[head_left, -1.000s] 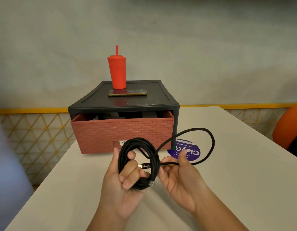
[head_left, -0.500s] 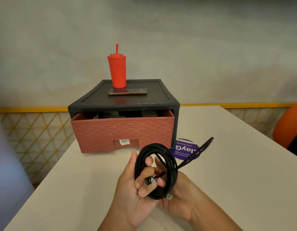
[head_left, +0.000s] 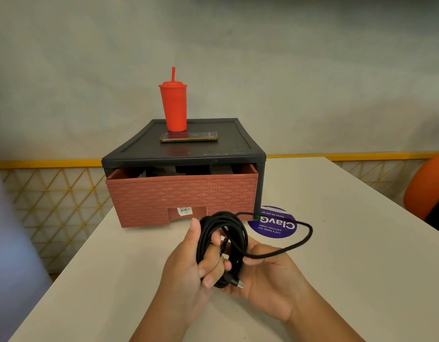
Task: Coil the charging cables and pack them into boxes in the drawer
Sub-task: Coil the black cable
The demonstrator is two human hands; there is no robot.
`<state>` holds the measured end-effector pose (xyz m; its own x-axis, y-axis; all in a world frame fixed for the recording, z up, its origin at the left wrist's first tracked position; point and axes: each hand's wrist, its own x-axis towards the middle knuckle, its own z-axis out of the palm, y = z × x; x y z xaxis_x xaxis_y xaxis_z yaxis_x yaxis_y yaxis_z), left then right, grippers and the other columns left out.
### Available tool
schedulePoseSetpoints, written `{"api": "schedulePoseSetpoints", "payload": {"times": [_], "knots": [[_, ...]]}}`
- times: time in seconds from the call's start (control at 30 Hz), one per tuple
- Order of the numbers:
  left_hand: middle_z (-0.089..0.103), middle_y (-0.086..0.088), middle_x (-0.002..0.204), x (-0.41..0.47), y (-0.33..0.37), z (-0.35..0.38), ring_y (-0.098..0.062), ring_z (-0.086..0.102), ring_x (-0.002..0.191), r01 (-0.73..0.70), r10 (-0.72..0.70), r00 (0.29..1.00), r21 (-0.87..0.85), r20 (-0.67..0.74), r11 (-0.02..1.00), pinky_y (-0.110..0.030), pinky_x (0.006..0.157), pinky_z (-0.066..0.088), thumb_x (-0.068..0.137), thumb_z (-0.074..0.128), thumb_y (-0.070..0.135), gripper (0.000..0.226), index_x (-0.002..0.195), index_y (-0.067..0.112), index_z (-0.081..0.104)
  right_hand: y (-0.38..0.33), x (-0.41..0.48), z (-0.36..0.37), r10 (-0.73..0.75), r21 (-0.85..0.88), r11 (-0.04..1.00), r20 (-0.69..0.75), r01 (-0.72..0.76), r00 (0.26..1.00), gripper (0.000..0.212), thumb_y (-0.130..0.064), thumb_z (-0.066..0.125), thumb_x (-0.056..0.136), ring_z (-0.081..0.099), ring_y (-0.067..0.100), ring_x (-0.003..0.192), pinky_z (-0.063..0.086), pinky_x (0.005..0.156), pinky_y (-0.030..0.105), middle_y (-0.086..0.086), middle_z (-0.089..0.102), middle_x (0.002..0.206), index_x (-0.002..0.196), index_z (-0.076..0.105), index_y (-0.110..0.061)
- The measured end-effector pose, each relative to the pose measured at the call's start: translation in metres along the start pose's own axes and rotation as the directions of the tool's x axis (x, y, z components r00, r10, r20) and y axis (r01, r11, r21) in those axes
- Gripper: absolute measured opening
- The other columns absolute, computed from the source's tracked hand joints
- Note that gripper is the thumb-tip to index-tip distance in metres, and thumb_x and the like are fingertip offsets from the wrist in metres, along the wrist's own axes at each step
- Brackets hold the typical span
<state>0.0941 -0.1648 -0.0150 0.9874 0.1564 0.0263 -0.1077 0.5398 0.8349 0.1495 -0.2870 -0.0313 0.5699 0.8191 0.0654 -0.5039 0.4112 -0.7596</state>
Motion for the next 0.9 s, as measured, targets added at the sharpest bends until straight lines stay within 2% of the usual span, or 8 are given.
{"api": "schedulePoseSetpoints", "payload": {"times": [0.17,0.23,0.3,0.43,0.6,0.67,0.8,0.9], "knots": [[0.021,0.005,0.034,-0.002,-0.003,0.002,-0.011,0.023,0.034,-0.038,0.035,0.999,0.109,0.031,0.993,-0.024,0.056,0.047,0.076,0.036,0.055,0.05,0.055,0.016,0.06,-0.001,-0.003,0.002,-0.027,-0.156,0.987,0.116,0.045,0.993,0.037,-0.024,0.079,0.068,0.06,0.016,0.076,0.049,0.077,0.031,0.008,0.056,0.077,0.1,0.061,-0.015],[0.021,0.005,0.034,-0.003,-0.005,0.003,-0.011,0.024,0.033,-0.068,0.063,0.997,0.173,0.035,0.983,-0.023,0.057,0.047,0.077,0.034,0.055,0.052,0.055,0.016,0.06,0.002,-0.002,0.001,-0.033,-0.153,0.988,0.004,0.033,0.999,0.041,-0.038,0.084,0.06,0.056,0.014,0.066,0.05,0.071,0.032,0.006,0.051,0.069,0.089,0.066,-0.015],[0.023,0.004,0.034,-0.003,-0.007,0.004,-0.01,0.026,0.032,-0.085,0.08,0.996,0.228,0.029,0.97,-0.025,0.06,0.046,0.076,0.033,0.055,0.056,0.061,0.005,0.056,0.006,0.0,0.0,-0.052,-0.182,0.983,-0.114,0.031,0.992,0.042,-0.042,0.084,0.059,0.051,0.013,0.059,0.051,0.064,0.03,0.007,0.048,0.062,0.081,0.066,-0.01],[0.026,0.004,0.034,-0.002,-0.01,0.003,-0.01,0.029,0.033,-0.108,0.1,0.994,0.335,0.04,0.936,-0.026,0.063,0.044,0.076,0.03,0.055,0.06,0.074,-0.002,0.049,0.001,-0.001,0.012,-0.028,-0.272,0.961,-0.275,-0.05,0.961,0.028,-0.026,0.07,0.078,0.047,0.014,0.059,0.048,0.06,0.027,0.013,0.046,0.064,0.079,0.058,0.0],[0.025,0.004,0.037,0.004,-0.012,-0.004,-0.012,0.025,0.035,-0.1,0.104,0.995,0.353,0.009,0.93,-0.025,0.061,0.045,0.083,0.036,0.06,0.056,0.068,0.01,0.057,-0.007,-0.005,0.02,-0.192,-0.715,0.674,-0.413,-0.186,0.89,0.013,-0.013,0.06,0.085,0.05,0.009,0.054,0.042,0.053,0.021,-0.006,0.058,0.056,0.073,0.061,-0.017],[0.024,0.003,0.038,0.005,-0.01,-0.007,-0.012,0.025,0.035,-0.106,0.116,0.993,0.365,-0.007,0.925,-0.03,0.066,0.042,0.087,0.038,0.061,0.056,0.065,0.014,0.058,-0.008,-0.006,0.021,-0.173,-0.733,0.641,-0.429,-0.229,0.887,0.007,-0.01,0.062,0.084,0.05,0.007,0.048,0.043,0.049,0.02,-0.003,0.056,0.056,0.087,0.064,-0.016],[0.023,0.005,0.036,0.009,0.0,-0.013,-0.01,0.023,0.033,-0.098,0.152,0.979,0.336,-0.138,0.937,-0.03,0.069,0.043,0.078,0.031,0.055,0.053,0.071,0.007,0.052,-0.022,-0.014,0.016,-0.034,-0.758,0.594,-0.358,-0.269,0.933,0.024,-0.007,0.06,0.086,0.047,0.006,0.045,0.04,0.05,0.017,-0.003,0.052,0.05,0.104,0.06,-0.022],[0.021,0.007,0.036,0.014,0.01,-0.023,-0.009,0.021,0.032,-0.096,0.154,0.96,0.241,-0.232,0.966,-0.029,0.07,0.041,0.091,0.025,0.049,0.051,0.071,0.01,0.051,-0.047,-0.024,-0.003,-0.058,-0.792,0.509,-0.423,-0.338,0.904,0.017,-0.002,0.057,0.085,0.039,0.006,0.044,0.032,0.047,0.015,-0.005,0.046,0.047,0.087,0.069,-0.015]]}}
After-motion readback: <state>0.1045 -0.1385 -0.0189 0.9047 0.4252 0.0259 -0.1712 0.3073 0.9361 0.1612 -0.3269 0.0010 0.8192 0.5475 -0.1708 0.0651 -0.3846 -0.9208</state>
